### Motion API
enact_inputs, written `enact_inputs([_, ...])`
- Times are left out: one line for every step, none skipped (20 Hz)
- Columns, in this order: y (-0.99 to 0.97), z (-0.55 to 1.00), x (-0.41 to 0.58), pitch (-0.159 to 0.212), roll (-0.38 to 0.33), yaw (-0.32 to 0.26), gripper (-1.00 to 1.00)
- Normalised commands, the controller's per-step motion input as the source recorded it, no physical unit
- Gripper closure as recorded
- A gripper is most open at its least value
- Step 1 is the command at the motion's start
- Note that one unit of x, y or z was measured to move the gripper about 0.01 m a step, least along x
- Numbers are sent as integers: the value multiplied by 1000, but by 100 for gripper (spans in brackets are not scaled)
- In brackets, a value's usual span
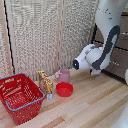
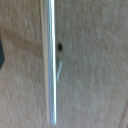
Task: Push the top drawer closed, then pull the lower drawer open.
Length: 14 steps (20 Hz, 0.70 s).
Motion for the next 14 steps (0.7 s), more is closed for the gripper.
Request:
enact_inputs([-500,0,166,-40,12,27,-100])
enact_inputs([-449,0,169,-30,16,26,-100])
enact_inputs([-417,0,220,0,17,30,-100])
enact_inputs([-391,0,214,0,39,40,-100])
enact_inputs([-340,0,203,0,20,15,100])
enact_inputs([-251,0,117,0,0,12,100])
enact_inputs([-177,0,151,0,0,0,100])
enact_inputs([-97,0,143,8,0,0,100])
enact_inputs([-40,0,131,14,-16,0,100])
enact_inputs([-11,0,94,17,-28,0,100])
enact_inputs([0,-3,43,30,-60,40,100])
enact_inputs([0,-11,9,51,-96,79,100])
enact_inputs([-20,0,0,65,-101,90,100])
enact_inputs([-54,0,0,65,-106,103,100])
